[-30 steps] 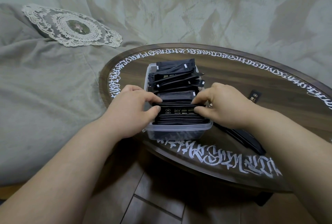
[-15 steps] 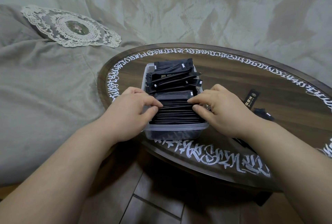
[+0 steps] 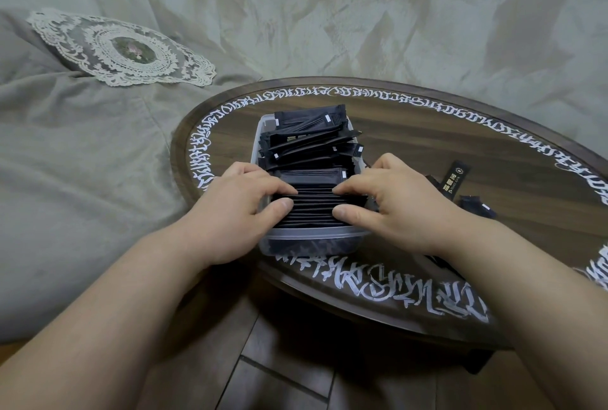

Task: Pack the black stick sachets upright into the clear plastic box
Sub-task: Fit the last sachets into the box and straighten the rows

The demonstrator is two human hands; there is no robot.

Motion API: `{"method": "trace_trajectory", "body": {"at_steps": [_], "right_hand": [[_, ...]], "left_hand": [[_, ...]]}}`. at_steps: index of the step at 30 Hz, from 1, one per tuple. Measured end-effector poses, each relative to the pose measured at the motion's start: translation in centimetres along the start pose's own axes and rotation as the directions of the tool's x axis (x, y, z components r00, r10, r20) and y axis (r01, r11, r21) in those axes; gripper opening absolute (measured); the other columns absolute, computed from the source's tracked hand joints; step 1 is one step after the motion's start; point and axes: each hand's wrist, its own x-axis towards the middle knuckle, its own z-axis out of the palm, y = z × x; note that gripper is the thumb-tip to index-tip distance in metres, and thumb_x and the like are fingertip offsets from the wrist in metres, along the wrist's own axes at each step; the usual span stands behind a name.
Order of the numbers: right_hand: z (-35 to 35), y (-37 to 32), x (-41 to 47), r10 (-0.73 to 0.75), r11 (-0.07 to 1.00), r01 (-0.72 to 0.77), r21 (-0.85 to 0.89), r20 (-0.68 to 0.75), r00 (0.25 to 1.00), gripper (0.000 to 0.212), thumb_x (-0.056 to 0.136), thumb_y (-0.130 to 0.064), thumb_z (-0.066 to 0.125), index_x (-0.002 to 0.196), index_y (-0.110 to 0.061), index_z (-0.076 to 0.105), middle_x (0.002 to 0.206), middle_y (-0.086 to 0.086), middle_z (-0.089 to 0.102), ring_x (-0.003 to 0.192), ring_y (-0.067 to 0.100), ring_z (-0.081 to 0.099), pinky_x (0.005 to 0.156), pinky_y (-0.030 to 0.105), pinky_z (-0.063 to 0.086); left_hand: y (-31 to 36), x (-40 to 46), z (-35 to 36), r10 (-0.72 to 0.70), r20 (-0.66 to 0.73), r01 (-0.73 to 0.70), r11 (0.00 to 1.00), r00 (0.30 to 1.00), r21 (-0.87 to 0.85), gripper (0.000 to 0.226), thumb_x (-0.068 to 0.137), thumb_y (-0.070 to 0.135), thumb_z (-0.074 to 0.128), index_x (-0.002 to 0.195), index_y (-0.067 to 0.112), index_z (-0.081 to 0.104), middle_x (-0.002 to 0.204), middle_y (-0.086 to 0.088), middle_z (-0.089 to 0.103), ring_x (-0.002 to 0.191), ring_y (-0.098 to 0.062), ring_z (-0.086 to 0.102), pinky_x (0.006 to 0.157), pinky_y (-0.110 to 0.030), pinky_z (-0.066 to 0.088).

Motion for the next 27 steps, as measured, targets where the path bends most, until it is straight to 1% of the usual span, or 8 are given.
{"method": "trace_trajectory", "body": {"at_steps": [4, 9, 12, 14, 17, 20, 24, 27], "right_hand": [[0.1, 0.1, -0.2, -0.02, 0.999, 0.02, -0.026, 0.024, 1.0, 0.08, 0.068, -0.077, 0.028, 0.132, -0.035, 0.052, 0.109, -0.014, 0.057, 0.106, 0.012, 0.034, 0.089, 0.029, 0.037], [0.2, 0.3, -0.2, -0.031, 0.999, 0.032, -0.043, 0.026, 0.999, 0.082, 0.07, -0.078, 0.024, 0.136, -0.036, 0.047, 0.112, -0.014, 0.053, 0.11, 0.011, 0.031, 0.095, 0.033, 0.037], [0.3, 0.4, -0.3, -0.029, 0.999, 0.029, -0.015, 0.009, 1.0, 0.077, 0.074, -0.073, 0.023, 0.136, -0.035, 0.048, 0.108, -0.015, 0.054, 0.11, 0.011, 0.031, 0.096, 0.034, 0.037], [0.4, 0.4, -0.4, -0.028, 1.0, 0.028, -0.006, -0.005, 1.0, 0.067, 0.081, -0.066, 0.028, 0.136, -0.034, 0.048, 0.106, -0.015, 0.055, 0.11, 0.011, 0.031, 0.096, 0.033, 0.036], [0.5, 0.5, -0.3, -0.033, 0.999, 0.033, -0.004, -0.023, 0.999, 0.057, 0.087, -0.058, 0.034, 0.136, -0.032, 0.049, 0.105, -0.016, 0.055, 0.111, 0.012, 0.032, 0.096, 0.032, 0.035], [0.6, 0.5, -0.3, -0.037, 0.999, 0.037, -0.005, -0.033, 0.999, 0.053, 0.09, -0.055, 0.036, 0.135, -0.031, 0.05, 0.102, -0.017, 0.054, 0.111, 0.013, 0.032, 0.097, 0.03, 0.034], [0.7, 0.6, -0.4, -0.051, 0.999, 0.051, -0.01, -0.046, 0.998, 0.048, 0.092, -0.051, 0.038, 0.134, -0.031, 0.052, 0.099, -0.019, 0.052, 0.111, 0.014, 0.033, 0.097, 0.031, 0.034], [0.7, 0.6, -0.4, -0.055, 0.998, 0.054, -0.018, -0.05, 0.997, 0.048, 0.092, -0.051, 0.037, 0.133, -0.031, 0.052, 0.098, -0.021, 0.049, 0.111, 0.013, 0.032, 0.096, 0.031, 0.034]], "left_hand": [[-0.6, -0.3, 0.6, 0.037, 0.006, -0.037, 0.999, 0.999, 0.015, 0.065, 0.082, 0.065, 0.025, 0.127, 0.033, 0.058, 0.106, 0.021, 0.05, 0.118, -0.006, 0.033, 0.104, -0.03, 0.03], [-0.4, -0.5, 1.7, 0.04, 0.005, -0.04, 0.998, 0.999, 0.038, 0.07, 0.085, 0.062, 0.016, 0.138, 0.03, 0.05, 0.111, 0.017, 0.046, 0.122, -0.012, 0.031, 0.106, -0.032, 0.028], [-0.8, -0.5, 1.1, 0.056, -0.029, -0.056, 0.998, 0.998, -0.01, 0.064, 0.088, 0.052, 0.019, 0.135, 0.026, 0.053, 0.114, 0.013, 0.053, 0.124, -0.015, 0.034, 0.109, -0.031, 0.026], [-1.3, -0.6, 0.2, 0.026, -0.047, -0.028, 0.999, 0.999, -0.042, 0.058, 0.086, 0.04, 0.026, 0.135, 0.026, 0.053, 0.116, 0.016, 0.055, 0.128, -0.012, 0.03, 0.109, -0.022, 0.02], [-1.6, -1.0, -0.6, -0.034, 0.0, 0.034, 0.998, 0.999, -0.058, 0.062, 0.077, 0.022, 0.033, 0.137, 0.025, 0.05, 0.124, 0.018, 0.053, 0.136, -0.012, 0.023, 0.108, -0.018, 0.014], [-1.6, -1.6, -0.3, -0.044, 0.041, 0.046, 0.997, 0.998, -0.057, 0.063, 0.078, 0.023, 0.033, 0.139, 0.026, 0.048, 0.134, 0.015, 0.051, 0.14, -0.013, 0.018, 0.112, -0.022, 0.014], [-1.2, -1.8, 0.1, -0.033, 0.019, 0.034, 0.998, 0.999, -0.045, 0.062, 0.079, 0.023, 0.032, 0.14, 0.025, 0.047, 0.136, 0.013, 0.05, 0.142, -0.013, 0.016, 0.111, -0.018, 0.01], [-0.8, -1.7, 0.4, -0.04, 0.009, 0.04, 0.999, 0.999, -0.004, 0.065, 0.079, 0.025, 0.029, 0.142, 0.026, 0.044, 0.137, 0.014, 0.048, 0.142, -0.012, 0.015, 0.113, -0.02, 0.01]]}}
